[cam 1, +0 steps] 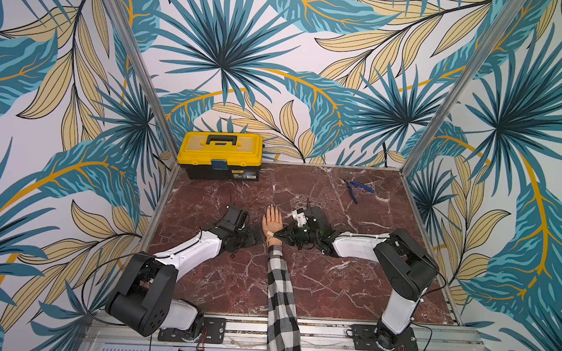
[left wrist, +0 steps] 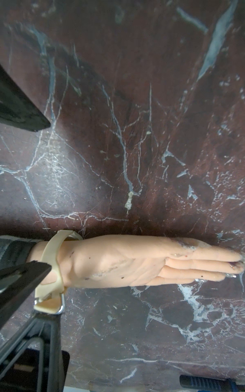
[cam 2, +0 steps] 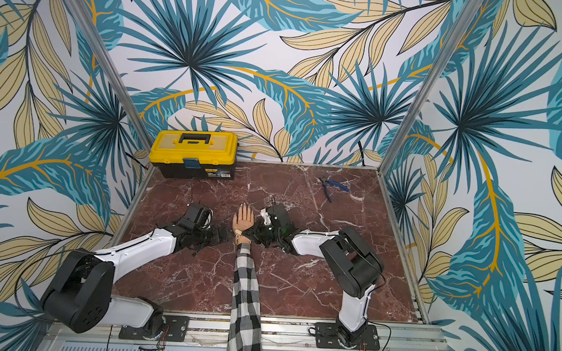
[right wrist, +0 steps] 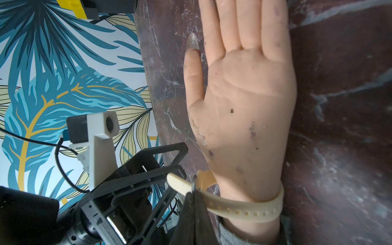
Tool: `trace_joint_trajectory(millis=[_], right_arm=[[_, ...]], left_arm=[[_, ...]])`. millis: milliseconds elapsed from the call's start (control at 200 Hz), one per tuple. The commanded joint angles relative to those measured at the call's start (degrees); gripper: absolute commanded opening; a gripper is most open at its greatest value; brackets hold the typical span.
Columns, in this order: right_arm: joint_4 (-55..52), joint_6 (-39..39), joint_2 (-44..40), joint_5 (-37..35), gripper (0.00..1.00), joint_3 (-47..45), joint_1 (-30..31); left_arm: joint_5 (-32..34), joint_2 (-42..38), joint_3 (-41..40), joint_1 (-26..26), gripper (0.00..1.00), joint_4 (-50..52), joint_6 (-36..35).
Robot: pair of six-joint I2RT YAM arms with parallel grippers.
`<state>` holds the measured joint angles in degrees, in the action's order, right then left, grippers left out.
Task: Take off the watch
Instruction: Untie the watch from the hand.
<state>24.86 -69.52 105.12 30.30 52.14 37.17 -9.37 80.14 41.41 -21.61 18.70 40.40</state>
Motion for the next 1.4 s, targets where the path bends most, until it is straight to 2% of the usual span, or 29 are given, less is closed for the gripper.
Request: trace_joint_trajectory(millis=[0, 416, 476, 571, 716, 911, 1056, 1171, 1392], right_arm=[[-1.31, 1.32, -0.44, 0.72, 0.0, 1.21, 0.36], [-2.47, 2.46, -0.26, 1.51, 0.0, 2.59, 0.33], [-3.2, 3.81, -0.68, 2.09, 0.12, 3.02, 0.36], [-6.62, 7.76, -3.01, 2.31, 0.26, 3.49, 0.36], [-16.03, 15.14, -7.77, 0.2, 0.28, 3.5, 0.31], [-30.64, 27.69, -12.42, -8.36, 0.3, 3.71, 0.43], [-39.94, 37.47, -12.84, -17.37, 0.42, 5.13, 1.31], [-41.48, 42.12, -12.58, -22.68, 0.52, 5.99, 3.07], [-40.88, 45.97, -10.93, -29.8, 0.54, 7.92, 6.87]], left_arm=[[0.63, -1.3, -0.81, 0.55, 0.99, -0.53, -0.47], [0.53, -1.39, -1.21, 0.71, 1.0, -0.51, -0.56], [0.46, -1.3, -1.2, 0.77, 1.0, -0.51, -0.51], [0.58, -1.3, -1.23, 0.72, 1.0, -0.51, -0.5], [0.5, -1.13, -0.9, 0.73, 1.0, -0.51, -0.49], [0.36, -0.97, -0.63, 0.78, 1.0, -0.51, -0.04], [0.2, -0.36, -0.14, 0.86, 1.0, -0.52, 0.57], [-0.16, 0.38, 0.45, 0.93, 1.0, -0.91, 1.14], [-0.89, 1.73, 1.72, 0.96, 1.0, -1.46, 2.16]])
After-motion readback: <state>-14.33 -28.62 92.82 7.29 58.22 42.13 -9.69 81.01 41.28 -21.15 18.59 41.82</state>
